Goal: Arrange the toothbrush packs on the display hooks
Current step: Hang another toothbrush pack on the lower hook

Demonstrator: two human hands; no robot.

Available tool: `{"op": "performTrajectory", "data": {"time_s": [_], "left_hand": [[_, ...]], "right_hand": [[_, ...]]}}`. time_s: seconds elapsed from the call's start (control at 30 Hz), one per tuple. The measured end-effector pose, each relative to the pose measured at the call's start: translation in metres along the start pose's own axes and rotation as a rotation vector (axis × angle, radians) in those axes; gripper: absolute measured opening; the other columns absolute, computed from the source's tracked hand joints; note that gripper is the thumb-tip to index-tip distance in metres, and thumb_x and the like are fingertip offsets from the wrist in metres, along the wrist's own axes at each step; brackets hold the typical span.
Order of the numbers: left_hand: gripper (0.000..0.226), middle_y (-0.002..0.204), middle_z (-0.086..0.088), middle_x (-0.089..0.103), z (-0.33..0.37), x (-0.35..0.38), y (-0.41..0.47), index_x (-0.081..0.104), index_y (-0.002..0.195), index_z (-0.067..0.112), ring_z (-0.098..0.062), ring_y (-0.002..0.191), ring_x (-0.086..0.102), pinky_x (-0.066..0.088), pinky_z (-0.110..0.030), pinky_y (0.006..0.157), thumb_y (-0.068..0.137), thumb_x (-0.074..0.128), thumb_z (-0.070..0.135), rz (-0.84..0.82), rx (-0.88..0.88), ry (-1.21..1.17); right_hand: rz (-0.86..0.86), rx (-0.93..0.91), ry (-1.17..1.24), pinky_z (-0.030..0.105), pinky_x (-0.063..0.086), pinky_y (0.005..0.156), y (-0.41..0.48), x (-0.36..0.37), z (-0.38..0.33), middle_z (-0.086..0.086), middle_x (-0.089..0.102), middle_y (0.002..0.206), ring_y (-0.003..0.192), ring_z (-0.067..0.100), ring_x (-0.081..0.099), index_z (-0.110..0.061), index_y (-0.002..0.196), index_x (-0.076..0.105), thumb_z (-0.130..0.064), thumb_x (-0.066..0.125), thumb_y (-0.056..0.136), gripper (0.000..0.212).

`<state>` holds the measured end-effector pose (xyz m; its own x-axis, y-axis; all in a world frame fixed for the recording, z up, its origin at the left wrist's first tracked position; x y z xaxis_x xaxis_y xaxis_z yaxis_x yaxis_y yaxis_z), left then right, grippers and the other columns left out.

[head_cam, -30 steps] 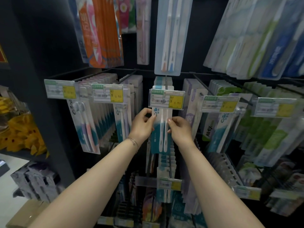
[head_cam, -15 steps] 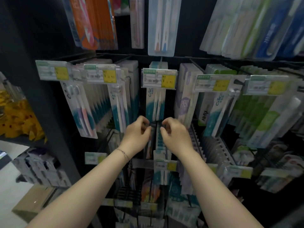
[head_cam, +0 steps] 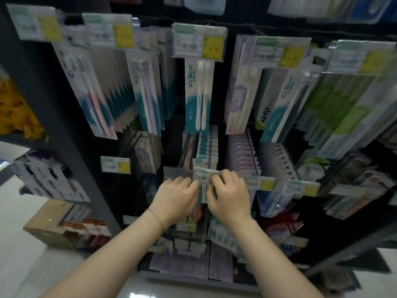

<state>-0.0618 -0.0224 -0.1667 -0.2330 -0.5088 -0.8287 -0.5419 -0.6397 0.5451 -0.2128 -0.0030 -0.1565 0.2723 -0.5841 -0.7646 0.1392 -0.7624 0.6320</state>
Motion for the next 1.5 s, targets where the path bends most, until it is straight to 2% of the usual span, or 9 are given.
{"op": "performTrajectory", "data": {"time_s": [0.17, 0.27, 0.4, 0.47, 0.63, 0.93, 1.2, 1.37, 1.5], "left_hand": [[0.020, 0.068, 0.001, 0.056, -0.001, 0.029, -0.018, 0.055, 0.079, 0.017, -0.022, 0.060, 0.058, 0.039, -0.032, 0.049, 0.089, 0.044, 0.030, -0.202, -0.072, -0.084], [0.022, 0.095, -0.002, 0.058, -0.005, 0.049, -0.019, 0.054, 0.104, 0.017, -0.024, 0.088, 0.058, 0.041, -0.034, 0.065, 0.095, 0.042, 0.033, -0.416, -0.200, -0.180], [0.031, 0.116, -0.001, 0.054, -0.015, 0.081, -0.021, 0.049, 0.121, 0.020, -0.023, 0.104, 0.058, 0.051, -0.036, 0.081, 0.094, 0.046, 0.036, -0.598, -0.472, -0.487], [0.034, 0.123, 0.001, 0.053, -0.016, 0.090, -0.017, 0.045, 0.129, 0.020, -0.020, 0.110, 0.056, 0.049, -0.033, 0.091, 0.096, 0.048, 0.028, -0.549, -0.598, -0.696], [0.021, 0.105, 0.003, 0.064, -0.015, 0.100, -0.006, 0.049, 0.117, 0.026, -0.016, 0.099, 0.064, 0.050, -0.020, 0.078, 0.098, 0.051, 0.017, -0.298, -0.893, -1.153], [0.022, 0.098, 0.007, 0.069, -0.022, 0.123, 0.000, 0.064, 0.094, 0.031, -0.011, 0.096, 0.065, 0.052, -0.028, 0.087, 0.091, 0.062, 0.009, -0.158, -1.023, -1.309], [0.020, 0.093, 0.001, 0.072, -0.024, 0.127, 0.003, 0.068, 0.090, 0.024, -0.015, 0.081, 0.066, 0.055, -0.030, 0.075, 0.092, 0.060, 0.006, -0.179, -1.031, -1.377], [0.016, 0.088, -0.002, 0.070, -0.023, 0.122, 0.000, 0.065, 0.095, 0.017, -0.015, 0.071, 0.064, 0.055, -0.023, 0.066, 0.093, 0.058, 0.003, -0.188, -1.069, -1.443], [0.003, 0.090, -0.014, 0.066, -0.026, 0.121, -0.013, 0.060, 0.094, 0.007, -0.019, 0.066, 0.065, 0.054, -0.033, 0.068, 0.093, 0.058, 0.005, -0.251, -1.053, -1.430]], "right_hand": [[-0.104, 0.062, 0.070, 0.033, 0.038, 0.058, -0.026, 0.023, 0.008, 0.005, 0.054, 0.080, 0.071, 0.026, 0.053, -0.011, 0.078, 0.061, -0.017, 0.064, 0.076, 0.006], [-0.290, 0.128, 0.128, 0.032, 0.039, 0.060, -0.035, 0.045, 0.014, 0.005, 0.054, 0.080, 0.076, 0.028, 0.056, -0.012, 0.080, 0.061, -0.018, 0.065, 0.078, 0.008], [-0.524, 0.373, 0.260, 0.036, 0.050, 0.080, -0.037, 0.075, 0.023, 0.006, 0.054, 0.118, 0.107, 0.026, 0.056, -0.014, 0.127, 0.054, -0.027, 0.050, 0.094, 0.036], [-0.533, 0.502, 0.343, 0.038, 0.050, 0.086, -0.035, 0.086, 0.027, 0.005, 0.049, 0.125, 0.108, 0.027, 0.056, -0.014, 0.135, 0.044, -0.028, 0.047, 0.097, 0.041], [-0.444, 0.658, 0.568, 0.020, 0.033, 0.088, -0.027, 0.098, 0.027, 0.006, 0.046, 0.129, 0.118, 0.023, 0.048, -0.012, 0.139, 0.041, -0.021, 0.041, 0.102, 0.038], [-0.261, 0.705, 0.744, 0.015, 0.035, 0.078, -0.017, 0.105, 0.026, 0.004, 0.057, 0.117, 0.105, 0.018, 0.053, -0.012, 0.122, 0.054, -0.001, 0.044, 0.095, 0.031], [-0.246, 0.743, 0.790, -0.004, 0.034, 0.065, -0.012, 0.099, 0.026, 0.000, 0.058, 0.099, 0.090, 0.012, 0.052, -0.014, 0.108, 0.059, 0.010, 0.040, 0.088, 0.037], [-0.339, 0.783, 0.768, 0.016, 0.037, 0.071, -0.009, 0.097, 0.023, 0.000, 0.059, 0.099, 0.092, 0.015, 0.053, -0.017, 0.100, 0.059, 0.002, 0.042, 0.093, 0.026], [-0.451, 0.826, 0.735, 0.024, 0.031, 0.063, -0.016, 0.107, 0.019, 0.016, 0.062, 0.090, 0.087, 0.029, 0.058, 0.007, 0.092, 0.060, -0.008, 0.041, 0.098, 0.025]]}}
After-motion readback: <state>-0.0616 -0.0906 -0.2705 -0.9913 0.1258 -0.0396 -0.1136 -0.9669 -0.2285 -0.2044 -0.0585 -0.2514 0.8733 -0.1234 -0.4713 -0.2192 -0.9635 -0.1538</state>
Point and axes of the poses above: each hand's wrist, its own y-axis towards the middle knuckle, its own x-axis out of the palm, z = x × y, the point moved 2 cm from there along y, towards the middle knuckle
